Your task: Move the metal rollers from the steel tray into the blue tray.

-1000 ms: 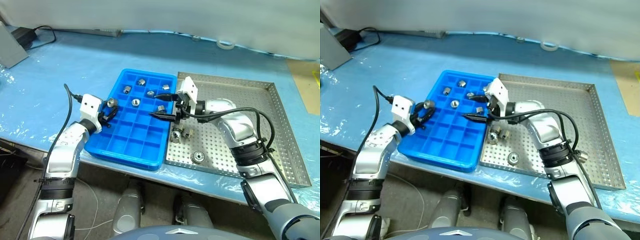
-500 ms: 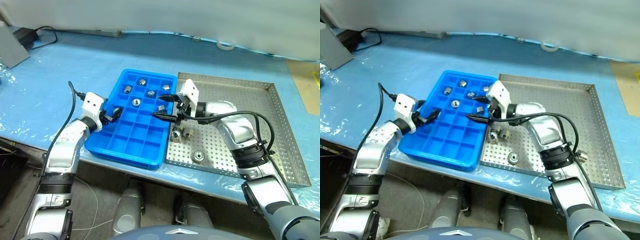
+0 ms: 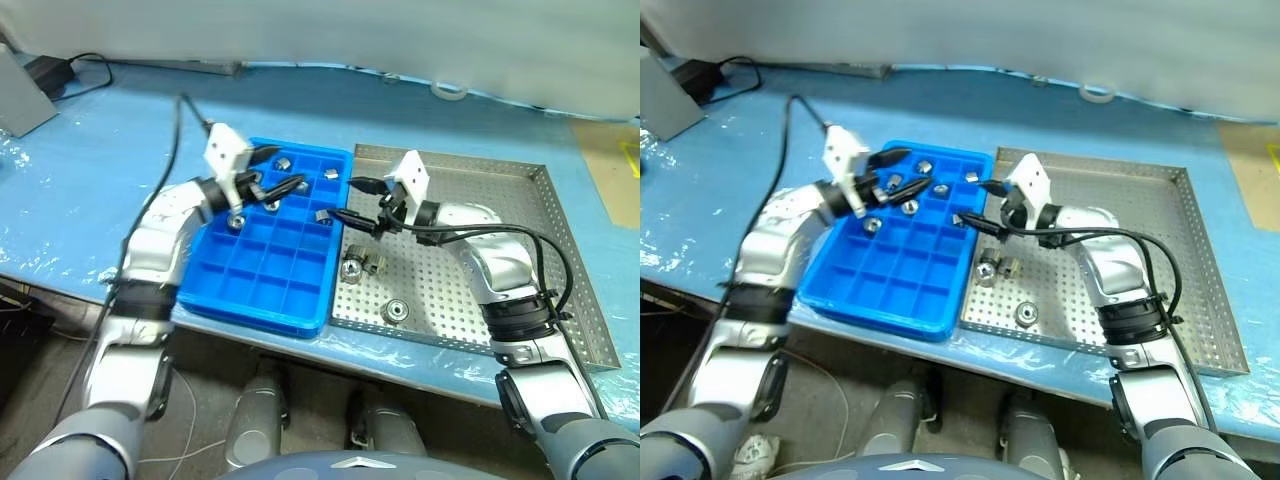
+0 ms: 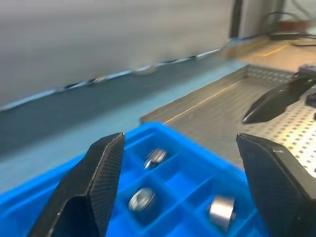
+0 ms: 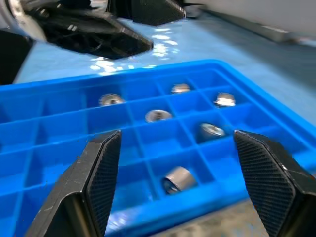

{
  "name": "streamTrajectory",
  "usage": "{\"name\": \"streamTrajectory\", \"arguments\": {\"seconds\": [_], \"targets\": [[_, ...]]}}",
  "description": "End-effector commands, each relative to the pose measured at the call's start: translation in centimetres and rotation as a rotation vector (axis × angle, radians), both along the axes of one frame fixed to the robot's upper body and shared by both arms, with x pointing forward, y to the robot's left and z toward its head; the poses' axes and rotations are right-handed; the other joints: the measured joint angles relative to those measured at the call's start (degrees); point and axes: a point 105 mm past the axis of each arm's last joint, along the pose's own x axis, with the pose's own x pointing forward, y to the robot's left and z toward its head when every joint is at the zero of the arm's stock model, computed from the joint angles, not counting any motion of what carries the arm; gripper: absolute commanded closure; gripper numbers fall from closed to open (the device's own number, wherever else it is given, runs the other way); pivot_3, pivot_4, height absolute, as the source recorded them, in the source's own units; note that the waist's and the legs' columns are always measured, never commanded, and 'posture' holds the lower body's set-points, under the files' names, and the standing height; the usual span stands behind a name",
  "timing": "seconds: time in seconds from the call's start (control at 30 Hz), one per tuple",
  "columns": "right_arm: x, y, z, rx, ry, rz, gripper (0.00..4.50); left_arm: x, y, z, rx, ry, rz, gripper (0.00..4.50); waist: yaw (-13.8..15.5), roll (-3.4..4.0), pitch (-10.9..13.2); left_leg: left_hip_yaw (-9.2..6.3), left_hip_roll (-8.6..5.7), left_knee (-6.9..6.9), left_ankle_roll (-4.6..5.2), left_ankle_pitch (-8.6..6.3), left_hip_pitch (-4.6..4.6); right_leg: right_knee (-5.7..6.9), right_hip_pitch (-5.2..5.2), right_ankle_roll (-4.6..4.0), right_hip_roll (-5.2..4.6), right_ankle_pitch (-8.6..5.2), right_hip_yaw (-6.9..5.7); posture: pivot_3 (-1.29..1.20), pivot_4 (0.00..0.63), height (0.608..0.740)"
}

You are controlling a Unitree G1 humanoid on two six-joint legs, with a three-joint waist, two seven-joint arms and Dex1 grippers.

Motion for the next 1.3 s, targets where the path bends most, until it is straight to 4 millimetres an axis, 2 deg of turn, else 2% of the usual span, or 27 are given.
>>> {"name": "streamTrajectory", "arguments": {"seconds": [0.03, 0.2, 0.43, 0.6, 0.7, 0.8, 1.07, 1.23, 1.3], "targets": [[-0.4, -2.4, 2.4, 0.026, -0.093, -0.108, 0.72, -0.4, -3.5, -1.0, 0.108, -0.006, -0.182, 0.68, -1.0, -0.01, 0.0, 0.01, -0.01, 0.0, 0.02, 0.0, -0.02, -0.03, -0.01, 0.01, 0.0, 0.01, 0.03, -0.2, 0.15, 0.74], [-1.6, -5.0, 2.4, 0.016, -0.11, -0.237, 0.72, -0.8, -7.1, -3.0, 0.287, 0.046, -0.377, 0.68, -3.67, -0.02, -0.01, 0.03, -0.01, -0.03, 0.33, 0.03, -0.08, -0.02, -0.09, 0.02, 0.0, 0.01, 0.02, -0.35, 0.15, 0.74], [-3.7, -8.2, 1.4, 0.007, -0.102, -0.419, 0.72, -2.0, -8.0, -6.0, 0.594, 0.086, -0.578, 0.68, -7.02, -0.02, -0.01, 0.03, 0.02, -0.04, 0.37, 0.02, -0.06, -0.06, -0.09, 0.02, 0.02, 0.01, 0.02, -0.49, 0.15, 0.74], [-4.8, -8.4, 0.6, 0.008, -0.088, -0.47, 0.72, -2.5, -7.8, -6.9, 0.737, 0.096, -0.65, 0.68, -8.07, -0.02, -0.01, 0.03, 0.02, 0.06, 0.38, 0.01, -0.03, -0.08, -0.02, 0.01, 0.02, 0.01, 0.04, -0.55, 0.15, 0.74], [-5.3, -8.3, -0.6, -0.021, -0.069, -0.489, 0.72, -2.3, -7.8, -7.1, 0.784, 0.107, -0.641, 0.68, -8.22, -0.02, -0.01, 0.03, 0.03, 0.09, 0.39, 0.01, 0.0, -0.08, 0.04, 0.01, 0.02, 0.01, 0.03, -0.57, 0.15, 0.74], [-5.4, -8.4, -1.5, -0.042, -0.055, -0.506, 0.72, -2.2, -7.8, -8.4, 0.826, 0.116, -0.621, 0.68, -8.75, -0.01, -0.01, 0.03, 0.02, 0.13, 0.5, -0.05, -0.01, -0.15, 0.09, 0.01, 0.01, 0.01, 0.03, -0.57, 0.15, 0.74], [-5.3, -8.4, -1.9, -0.05, -0.048, -0.518, 0.72, -2.6, -6.9, -12.1, 0.949, 0.232, -0.588, 0.68, -9.62, -0.01, -0.01, 0.03, 0.04, 0.45, 0.69, -0.18, -0.03, -0.12, 0.18, 0.01, 0.01, 0.02, 0.03, -0.57, 0.15, 0.74], [-5.3, -8.3, -1.9, -0.027, -0.044, -0.524, 0.72, -2.5, -6.6, -12.5, 0.977, 0.224, -0.581, 0.68, -9.93, -0.02, -0.02, 0.02, 0.06, 0.54, 0.7, -0.2, 0.08, -0.13, 0.34, 0.01, 0.01, 0.02, 0.02, -0.57, 0.15, 0.74], [-5.3, -8.3, -1.9, -0.029, -0.043, -0.524, 0.72, -2.5, -6.6, -12.4, 0.972, 0.204, -0.584, 1.06, -10.16, -0.02, -0.02, 0.02, 0.06, 0.61, 0.78, -0.25, 0.07, -0.13, 0.38, 0.01, 0.01, 0.02, 0.02, -0.57, 0.15, 0.74]]}}
